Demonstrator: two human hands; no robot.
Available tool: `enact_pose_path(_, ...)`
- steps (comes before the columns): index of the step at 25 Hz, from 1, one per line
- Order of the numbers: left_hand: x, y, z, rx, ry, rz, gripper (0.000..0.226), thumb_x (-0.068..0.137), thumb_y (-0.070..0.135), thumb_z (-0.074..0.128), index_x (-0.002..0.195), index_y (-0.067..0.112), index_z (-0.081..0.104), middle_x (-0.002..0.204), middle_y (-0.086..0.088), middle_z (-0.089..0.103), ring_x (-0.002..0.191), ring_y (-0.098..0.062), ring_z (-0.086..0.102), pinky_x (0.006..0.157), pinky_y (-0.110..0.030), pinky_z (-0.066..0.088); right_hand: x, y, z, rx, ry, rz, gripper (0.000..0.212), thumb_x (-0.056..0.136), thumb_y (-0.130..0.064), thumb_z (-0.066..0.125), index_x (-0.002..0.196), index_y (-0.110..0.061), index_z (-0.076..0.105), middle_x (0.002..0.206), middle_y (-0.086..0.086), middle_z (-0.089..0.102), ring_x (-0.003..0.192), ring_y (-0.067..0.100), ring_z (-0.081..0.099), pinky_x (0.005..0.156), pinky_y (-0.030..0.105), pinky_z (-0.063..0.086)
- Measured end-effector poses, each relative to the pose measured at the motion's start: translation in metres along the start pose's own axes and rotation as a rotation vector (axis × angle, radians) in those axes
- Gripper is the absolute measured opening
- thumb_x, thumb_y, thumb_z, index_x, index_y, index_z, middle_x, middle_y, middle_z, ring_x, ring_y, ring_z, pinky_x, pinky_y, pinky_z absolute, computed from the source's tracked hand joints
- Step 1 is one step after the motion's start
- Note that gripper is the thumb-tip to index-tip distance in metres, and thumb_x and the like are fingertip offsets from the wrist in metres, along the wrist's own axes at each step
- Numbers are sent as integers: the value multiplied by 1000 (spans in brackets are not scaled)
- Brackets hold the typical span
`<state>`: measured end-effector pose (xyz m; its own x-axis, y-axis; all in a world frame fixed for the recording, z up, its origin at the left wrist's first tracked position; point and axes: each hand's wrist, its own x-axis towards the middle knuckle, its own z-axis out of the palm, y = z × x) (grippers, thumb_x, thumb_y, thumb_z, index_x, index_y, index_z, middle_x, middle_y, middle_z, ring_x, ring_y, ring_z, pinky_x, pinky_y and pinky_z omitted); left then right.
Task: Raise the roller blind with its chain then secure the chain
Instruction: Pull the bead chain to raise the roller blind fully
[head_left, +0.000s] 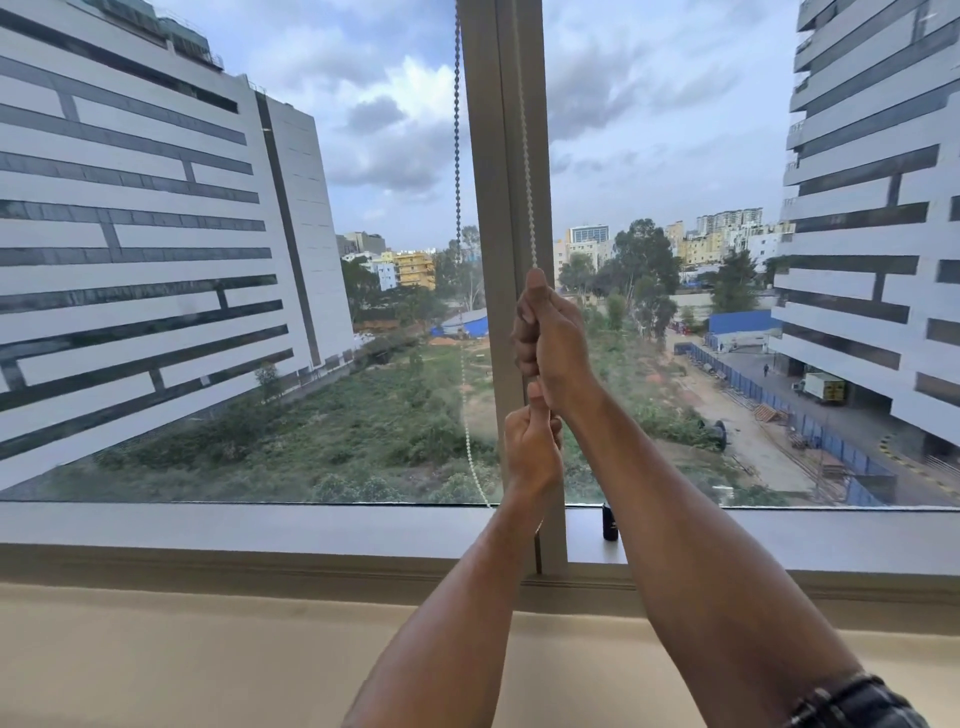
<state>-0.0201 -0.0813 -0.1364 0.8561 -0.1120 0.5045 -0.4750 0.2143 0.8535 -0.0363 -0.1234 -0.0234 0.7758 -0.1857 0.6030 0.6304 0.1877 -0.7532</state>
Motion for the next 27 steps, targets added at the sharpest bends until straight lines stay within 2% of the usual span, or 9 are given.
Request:
enact_pose_path(2, 1, -2, -12, 23, -31, 9, 60, 101, 57, 39, 53, 22, 47, 49, 2, 41, 43, -13, 34, 42, -27, 27, -4, 3, -4, 41, -8, -31, 53, 109, -44, 43, 59, -25, 42, 46, -12, 34, 34, 5, 21, 36, 14, 20)
enact_pose_path(6, 16, 12, -27, -19, 73, 35, 51, 108, 29, 35, 71, 23, 69, 62, 9, 68, 58, -3, 58, 58, -18, 46, -5, 3, -7, 22, 42, -82, 53, 104, -48, 48, 56, -28, 44, 46, -12, 35, 34, 6, 24, 35, 16, 22)
enact_pose_path(9, 37, 51, -19, -44, 118, 73, 50, 108, 31, 40, 71, 17, 70, 62, 5, 66, 59, -8, 60, 59, -24, 49, -10, 18, -9, -34, 89, -128, 53, 106, -39, 48, 54, -28, 51, 44, -12, 42, 34, 5, 34, 36, 17, 30)
enact_pose_path(11, 50, 81, -8, -68, 103, 80, 50, 106, 40, 41, 77, 19, 75, 69, 3, 72, 66, -10, 68, 64, -25, 54, -20, 36, -10, -36, 96, -118, 48, 110, -25, 43, 67, -21, 64, 49, -12, 58, 41, 3, 52, 41, 18, 43)
enact_pose_path(13, 60, 105, 4, -82, 41, 98, 56, 107, 46, 37, 80, 11, 72, 61, 2, 67, 59, -14, 63, 60, -26, 50, -34, 57, -14, -76, 101, -76, 44, 111, -16, 41, 71, -10, 60, 48, -13, 55, 38, 2, 46, 38, 17, 38)
enact_pose_path(16, 68, 118, 14, -43, -30, 87, 64, 106, 54, 34, 55, 19, 52, 44, 7, 41, 41, -12, 36, 50, -30, 31, -54, 79, -22, -174, 85, -29, 47, 111, -14, 40, 64, -17, 46, 46, -14, 42, 36, 2, 31, 36, 17, 27)
enact_pose_path(19, 64, 104, 16, -57, -13, 38, 68, 104, 56, 39, 43, 26, 35, 46, 0, 30, 38, -14, 23, 46, -31, 18, -64, 94, -33, -247, 38, -21, 42, 107, -17, 40, 66, -19, 47, 49, -16, 43, 42, 1, 31, 41, 17, 27)
enact_pose_path(24, 53, 67, 8, -35, 26, 83, 67, 103, 55, 43, 42, 27, 33, 45, 1, 28, 38, -13, 21, 44, -27, 17, -67, 91, -63, -257, -83, 99, 29, 104, -26, 41, 85, -21, 61, 60, -11, 53, 50, 6, 45, 45, 19, 36)
enact_pose_path(27, 45, 46, 2, -43, 52, 93, 70, 104, 52, 43, 39, 25, 39, 38, 11, 34, 33, -9, 27, 39, -21, 23, -51, 62, -65, -293, 26, 16, 27, 101, -26, 42, 104, -11, 64, 72, -11, 65, 64, 4, 60, 57, 18, 49)
